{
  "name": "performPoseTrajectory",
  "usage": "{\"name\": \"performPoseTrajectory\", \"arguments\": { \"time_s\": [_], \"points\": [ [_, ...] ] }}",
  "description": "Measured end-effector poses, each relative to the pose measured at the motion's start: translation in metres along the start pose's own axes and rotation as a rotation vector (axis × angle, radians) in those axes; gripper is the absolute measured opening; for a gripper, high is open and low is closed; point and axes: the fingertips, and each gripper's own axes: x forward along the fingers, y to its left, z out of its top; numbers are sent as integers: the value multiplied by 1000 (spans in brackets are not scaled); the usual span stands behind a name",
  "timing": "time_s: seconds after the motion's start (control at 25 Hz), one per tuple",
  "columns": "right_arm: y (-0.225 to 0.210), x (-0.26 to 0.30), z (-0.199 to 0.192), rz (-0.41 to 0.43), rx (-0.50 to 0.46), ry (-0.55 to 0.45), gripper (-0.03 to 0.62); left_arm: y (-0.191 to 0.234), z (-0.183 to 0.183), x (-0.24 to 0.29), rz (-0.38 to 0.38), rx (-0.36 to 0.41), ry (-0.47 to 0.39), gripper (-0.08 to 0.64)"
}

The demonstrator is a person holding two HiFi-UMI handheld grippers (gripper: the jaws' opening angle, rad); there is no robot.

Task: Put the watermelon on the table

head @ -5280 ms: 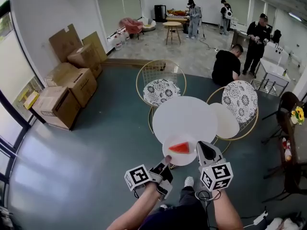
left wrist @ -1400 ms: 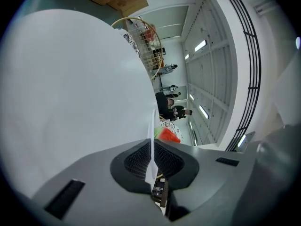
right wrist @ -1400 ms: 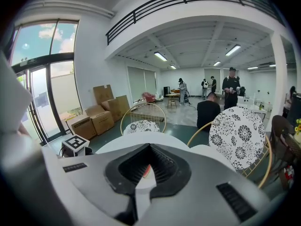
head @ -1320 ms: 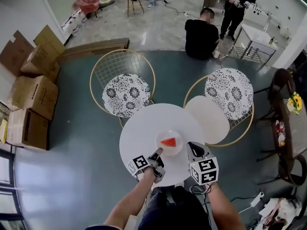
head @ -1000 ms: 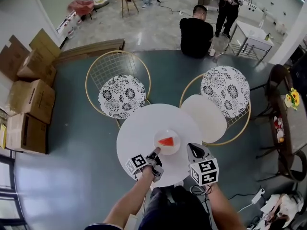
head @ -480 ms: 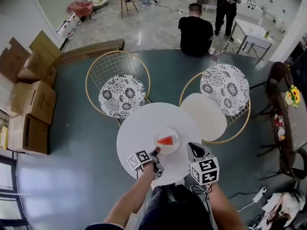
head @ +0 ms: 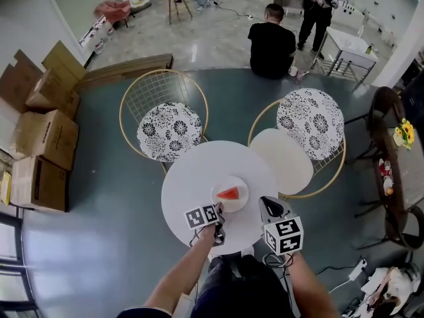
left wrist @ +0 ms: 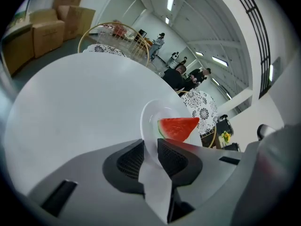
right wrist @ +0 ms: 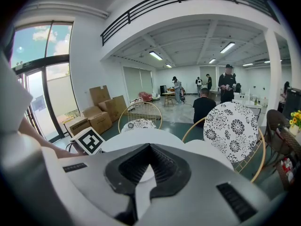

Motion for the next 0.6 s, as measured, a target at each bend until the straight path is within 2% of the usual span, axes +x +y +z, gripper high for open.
{"name": "performPoseTrajectory", "arguments": {
  "time_s": [0.28, 0.6],
  "points": [
    [-2, -5, -3, -7, 1, 1, 3, -5, -2, 5, 94, 209, 23, 107],
    [-2, -15, -2, -16, -4, -14, 3, -2, -1, -6, 174, 364, 1, 138]
  ]
}}
